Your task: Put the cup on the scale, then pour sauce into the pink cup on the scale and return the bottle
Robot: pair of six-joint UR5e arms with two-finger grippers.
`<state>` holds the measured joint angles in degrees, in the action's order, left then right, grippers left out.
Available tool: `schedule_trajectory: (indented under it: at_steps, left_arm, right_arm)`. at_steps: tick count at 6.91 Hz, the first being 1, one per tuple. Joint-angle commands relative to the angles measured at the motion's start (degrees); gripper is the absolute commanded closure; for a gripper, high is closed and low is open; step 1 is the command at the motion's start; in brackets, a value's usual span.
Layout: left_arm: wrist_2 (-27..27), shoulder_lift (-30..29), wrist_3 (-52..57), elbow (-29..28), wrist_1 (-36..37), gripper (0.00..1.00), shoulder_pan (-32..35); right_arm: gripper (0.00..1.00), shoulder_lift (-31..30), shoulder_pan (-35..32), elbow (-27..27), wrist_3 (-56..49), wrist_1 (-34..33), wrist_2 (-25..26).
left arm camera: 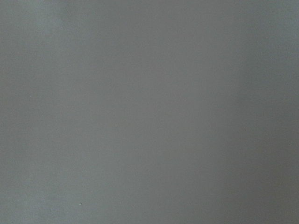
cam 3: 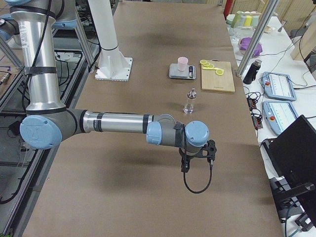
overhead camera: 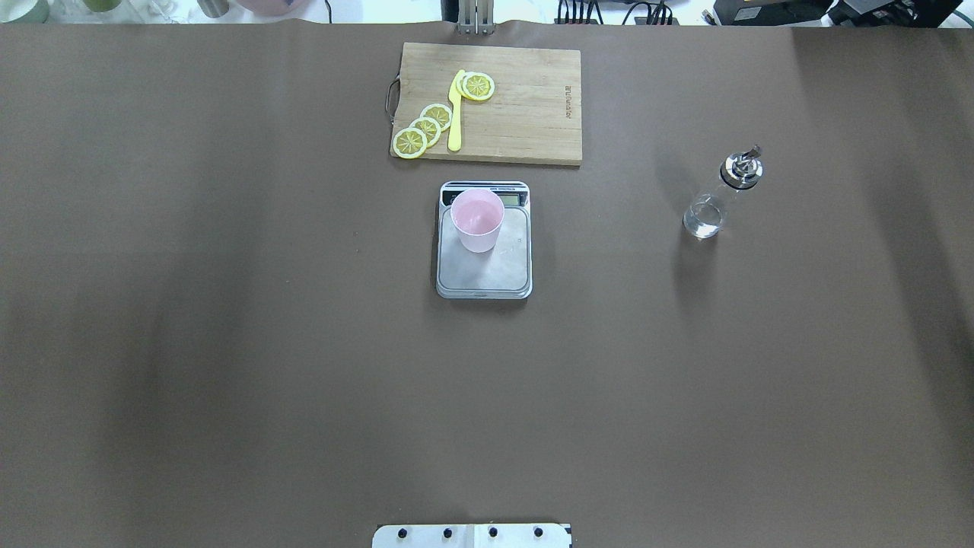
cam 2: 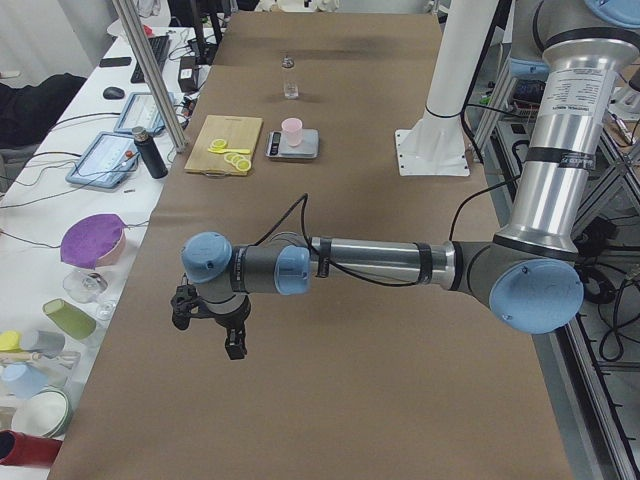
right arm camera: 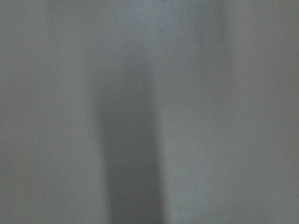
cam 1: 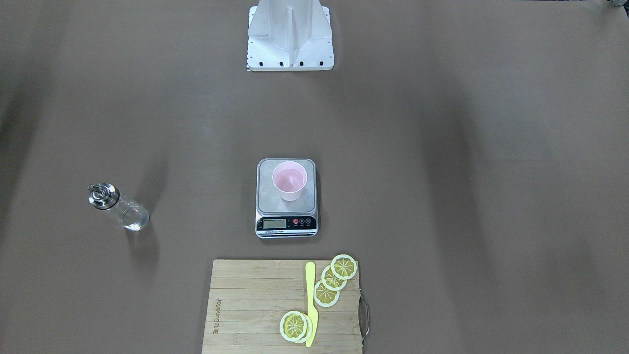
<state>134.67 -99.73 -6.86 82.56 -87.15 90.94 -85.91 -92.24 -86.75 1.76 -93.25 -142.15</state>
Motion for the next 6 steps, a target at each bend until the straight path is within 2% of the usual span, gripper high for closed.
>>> schedule_trajectory:
  at_steps: [1, 6]
  left_arm:
    - [0.25, 0.33, 0.0, -0.03, -0.21, 0.01, 0.11]
    - [0.25, 2.0, 0.09, 0.23, -0.57, 0.01, 0.73]
  right_arm:
    - [0.0, -0.13, -0.13, 0.0, 0.09, 0.0, 0.03]
    - [0.0, 0.04, -0.22, -0.09, 0.09, 0.0, 0.12]
